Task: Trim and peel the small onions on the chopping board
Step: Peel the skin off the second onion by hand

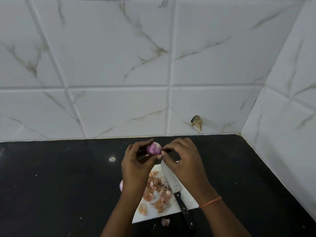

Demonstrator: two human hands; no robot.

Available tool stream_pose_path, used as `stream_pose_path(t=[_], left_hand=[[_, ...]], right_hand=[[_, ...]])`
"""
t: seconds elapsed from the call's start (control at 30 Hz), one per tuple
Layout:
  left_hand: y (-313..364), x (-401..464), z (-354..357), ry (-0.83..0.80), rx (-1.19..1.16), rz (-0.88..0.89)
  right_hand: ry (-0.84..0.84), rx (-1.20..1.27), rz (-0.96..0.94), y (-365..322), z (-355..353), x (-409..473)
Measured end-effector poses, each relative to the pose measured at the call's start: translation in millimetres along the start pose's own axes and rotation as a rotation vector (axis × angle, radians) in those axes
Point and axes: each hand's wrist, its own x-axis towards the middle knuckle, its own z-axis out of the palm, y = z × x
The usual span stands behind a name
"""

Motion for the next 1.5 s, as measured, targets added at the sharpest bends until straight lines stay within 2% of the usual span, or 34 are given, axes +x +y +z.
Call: stream_pose_path(t=[0.27,0.47,0.53,0.67,0.8,0.97,1.3,1.5], left_hand=[[-1.4,-1.6,-2.5,-0.049,0.035,0.004],[4.3,-1.4,-8.7,-0.187,-0.089,-0.073],[5.5,-1.8,-10.2,-0.211,-0.131,-0.098],[4.7,-1.5,-9.5,-0.201,-0.165,-0.124],[4.0,-0.3,-6.8,-0.179,-0.167,-0.137],[3.3,0.9,-3.7,-0.125,-0.166,-0.134],[-0.5,3.3,-6.8,-0.129,-0.119,-0.136],[-0.2,2.3,-6.9,-0.155,-0.112,-0.13]], right_hand=[[-0.058,-0.039,0.017,-3.9,-2.2,5.0],[-0.057,-0.073,0.108,7.8,-6.9,7.1],[-0.023,-0.009,0.173,12.4,-7.9,5.0],[0.042,-0.028,0.204,15.9,-9.2,2.0],[0.074,0.121,0.199,9.6,-9.1,-1.7],[-0.037,0.318,0.219,-3.1,-4.7,-5.3],[0.014,0.372,0.199,-6.3,-6.2,-3.4],[0.063,0.368,0.277,-5.2,-3.5,0.0]])
